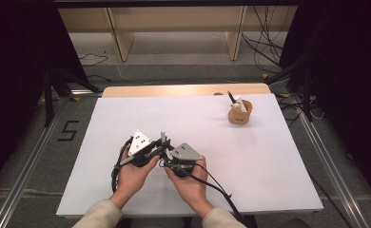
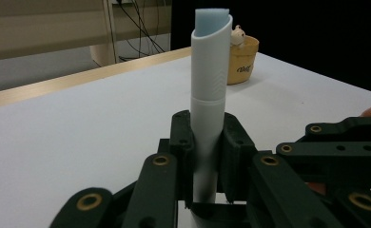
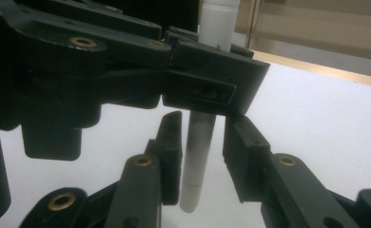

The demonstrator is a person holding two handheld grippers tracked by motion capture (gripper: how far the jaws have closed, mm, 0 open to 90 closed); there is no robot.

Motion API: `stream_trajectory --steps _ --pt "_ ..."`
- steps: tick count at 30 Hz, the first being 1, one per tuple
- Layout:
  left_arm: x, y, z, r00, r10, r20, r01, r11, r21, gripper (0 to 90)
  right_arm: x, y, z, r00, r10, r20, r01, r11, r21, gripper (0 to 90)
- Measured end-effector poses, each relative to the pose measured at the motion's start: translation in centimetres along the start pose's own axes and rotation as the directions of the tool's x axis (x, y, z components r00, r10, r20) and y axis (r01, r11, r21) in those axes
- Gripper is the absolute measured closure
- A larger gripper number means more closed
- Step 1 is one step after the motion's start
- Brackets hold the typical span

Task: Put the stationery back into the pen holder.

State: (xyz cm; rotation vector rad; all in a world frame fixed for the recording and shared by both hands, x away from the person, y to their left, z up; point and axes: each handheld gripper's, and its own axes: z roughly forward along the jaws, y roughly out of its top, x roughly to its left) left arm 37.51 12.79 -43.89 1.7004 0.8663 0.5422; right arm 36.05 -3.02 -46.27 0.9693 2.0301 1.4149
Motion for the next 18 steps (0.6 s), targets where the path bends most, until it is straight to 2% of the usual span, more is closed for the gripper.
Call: stream_trajectory --steps 12,18 --pt "0.05 0.01 -0.01 0.9999 -0.011 0.005 0.011 0.9999 -0.002 77.7 -0.09 0.08 0.02 0.9999 0.012 -0.007 -0.012 1.000 -0.001 77.8" --pt "-0.01 -0.02 0.03 0.9994 -0.035 0.003 0.035 0.9993 -0.012 76.3 -0.34 0.22 -0.08 0.9995 0.027 -0.019 -0.027 1.000 0.006 78.6"
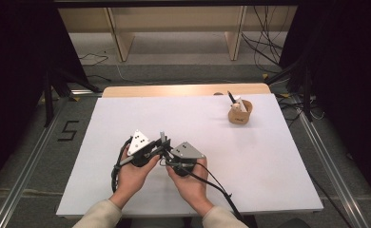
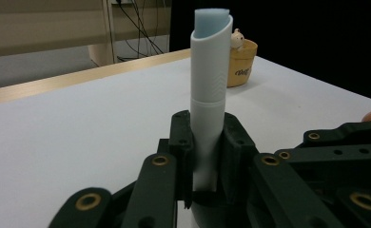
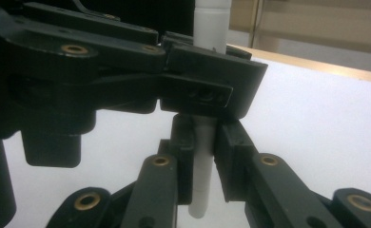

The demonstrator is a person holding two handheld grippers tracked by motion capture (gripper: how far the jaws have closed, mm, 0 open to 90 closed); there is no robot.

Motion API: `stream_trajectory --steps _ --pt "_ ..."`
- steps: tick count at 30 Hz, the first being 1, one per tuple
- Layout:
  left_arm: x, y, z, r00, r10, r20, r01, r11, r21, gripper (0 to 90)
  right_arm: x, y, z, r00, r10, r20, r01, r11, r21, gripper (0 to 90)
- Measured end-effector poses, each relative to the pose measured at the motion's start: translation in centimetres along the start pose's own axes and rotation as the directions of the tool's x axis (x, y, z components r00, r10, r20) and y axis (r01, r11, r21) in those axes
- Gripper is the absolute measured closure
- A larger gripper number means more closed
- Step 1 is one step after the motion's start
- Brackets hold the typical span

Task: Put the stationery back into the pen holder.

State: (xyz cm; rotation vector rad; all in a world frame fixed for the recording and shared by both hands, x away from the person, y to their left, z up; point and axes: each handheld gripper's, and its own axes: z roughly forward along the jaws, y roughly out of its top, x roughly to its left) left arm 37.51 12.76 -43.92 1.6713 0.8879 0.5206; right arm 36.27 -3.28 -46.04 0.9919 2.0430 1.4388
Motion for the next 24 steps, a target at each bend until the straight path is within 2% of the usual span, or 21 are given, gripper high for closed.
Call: stream_trajectory --steps 5,9,14,24 --pt "0.0 0.1 -0.1 0.9998 -0.010 -0.017 0.010 0.9998 -0.017 58.1 -0.5 0.1 0.0 1.0000 0.002 0.000 -0.002 1.000 0.013 78.7" --pt "-0.1 0.2 -0.4 0.9993 -0.005 -0.036 0.004 0.9997 -0.026 48.3 -1.0 0.3 0.0 1.0000 0.001 0.009 -0.001 1.000 0.014 78.8" --pt "0.1 0.4 -0.9 0.9965 -0.009 -0.083 0.005 0.9987 -0.050 43.0 -1.8 0.5 -0.1 0.9996 0.003 0.029 -0.003 1.000 0.021 78.8" --pt "1.1 0.2 -1.7 0.9885 -0.021 -0.150 0.013 0.9985 -0.053 39.0 -3.3 0.8 -0.6 0.9980 0.014 0.062 -0.014 1.000 0.007 78.8"
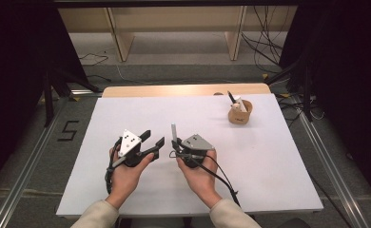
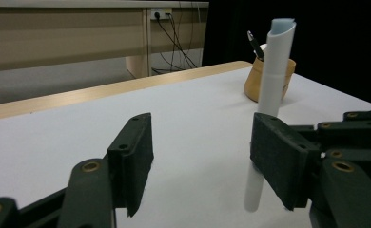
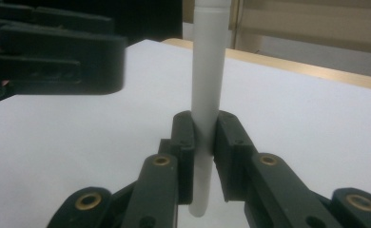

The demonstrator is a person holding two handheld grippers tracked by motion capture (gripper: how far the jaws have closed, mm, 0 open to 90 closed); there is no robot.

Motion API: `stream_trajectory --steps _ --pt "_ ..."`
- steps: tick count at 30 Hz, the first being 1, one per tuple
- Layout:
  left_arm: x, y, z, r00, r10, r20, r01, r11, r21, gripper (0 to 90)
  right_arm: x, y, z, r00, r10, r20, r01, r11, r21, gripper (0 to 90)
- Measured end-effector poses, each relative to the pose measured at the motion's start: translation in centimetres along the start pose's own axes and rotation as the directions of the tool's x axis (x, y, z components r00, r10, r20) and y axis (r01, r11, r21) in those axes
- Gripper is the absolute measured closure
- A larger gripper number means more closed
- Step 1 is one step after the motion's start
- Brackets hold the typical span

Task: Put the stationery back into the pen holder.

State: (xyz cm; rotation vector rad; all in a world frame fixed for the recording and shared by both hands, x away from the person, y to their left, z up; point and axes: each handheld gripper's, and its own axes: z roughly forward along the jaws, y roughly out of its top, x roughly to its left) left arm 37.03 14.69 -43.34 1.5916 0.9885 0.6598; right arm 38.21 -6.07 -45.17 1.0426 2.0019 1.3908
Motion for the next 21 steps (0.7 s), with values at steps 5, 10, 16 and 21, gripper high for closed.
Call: stream_trajectory --steps 5,10,16,21 --pt "0.4 -0.3 -0.1 0.9998 0.000 -0.018 0.000 0.9998 0.020 37.5 -1.4 0.3 -0.5 0.9997 0.007 0.023 -0.007 1.000 -0.010 78.9" --pt "0.6 -0.7 0.0 0.9993 0.024 -0.030 -0.022 0.9980 0.058 35.7 -2.6 0.3 -1.0 0.9988 0.014 0.046 -0.014 1.000 -0.009 78.9" --pt "0.8 -1.1 0.1 0.9986 0.037 -0.038 -0.033 0.9941 0.103 34.2 -3.7 0.3 -1.4 0.9982 0.022 0.056 -0.021 1.000 -0.010 78.9" --pt "1.0 -1.3 0.2 0.9987 0.038 -0.035 -0.033 0.9911 0.129 31.6 -4.3 0.2 -1.6 0.9978 0.022 0.063 -0.021 1.000 -0.015 78.9"
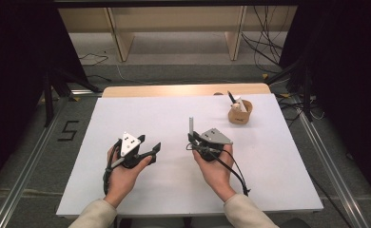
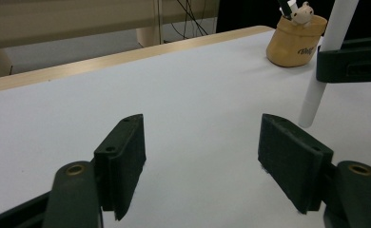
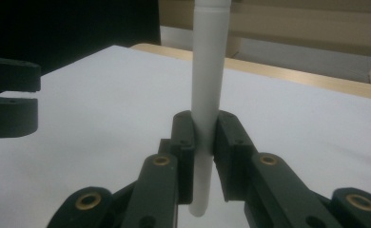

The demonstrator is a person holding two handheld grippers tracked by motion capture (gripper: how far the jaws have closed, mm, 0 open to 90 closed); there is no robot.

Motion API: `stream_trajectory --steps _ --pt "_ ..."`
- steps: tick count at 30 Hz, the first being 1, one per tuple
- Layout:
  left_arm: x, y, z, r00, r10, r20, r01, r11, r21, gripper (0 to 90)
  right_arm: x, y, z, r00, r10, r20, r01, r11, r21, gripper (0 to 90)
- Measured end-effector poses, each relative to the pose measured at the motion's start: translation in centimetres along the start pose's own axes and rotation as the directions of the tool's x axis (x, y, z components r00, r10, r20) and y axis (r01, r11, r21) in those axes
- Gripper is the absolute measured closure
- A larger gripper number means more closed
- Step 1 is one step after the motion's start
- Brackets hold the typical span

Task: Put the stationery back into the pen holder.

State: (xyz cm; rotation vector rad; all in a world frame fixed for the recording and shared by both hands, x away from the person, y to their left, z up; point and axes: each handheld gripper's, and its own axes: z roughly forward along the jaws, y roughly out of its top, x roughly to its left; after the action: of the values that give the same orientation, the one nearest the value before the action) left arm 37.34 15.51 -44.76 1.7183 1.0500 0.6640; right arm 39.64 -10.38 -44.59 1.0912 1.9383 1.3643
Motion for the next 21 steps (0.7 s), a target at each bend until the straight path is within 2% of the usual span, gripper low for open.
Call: stream_trajectory --steps 11,21 --pt "0.7 -0.7 0.1 0.9993 0.036 -0.008 -0.036 0.9977 0.058 24.0 -2.2 0.0 -0.8 0.9992 0.021 0.034 -0.020 1.000 -0.011 78.9" --pt "1.3 -1.4 -0.3 0.9993 0.037 -0.011 -0.036 0.9952 0.091 19.5 -4.0 0.1 -1.3 0.9969 0.039 0.068 -0.038 0.999 -0.023 78.9"
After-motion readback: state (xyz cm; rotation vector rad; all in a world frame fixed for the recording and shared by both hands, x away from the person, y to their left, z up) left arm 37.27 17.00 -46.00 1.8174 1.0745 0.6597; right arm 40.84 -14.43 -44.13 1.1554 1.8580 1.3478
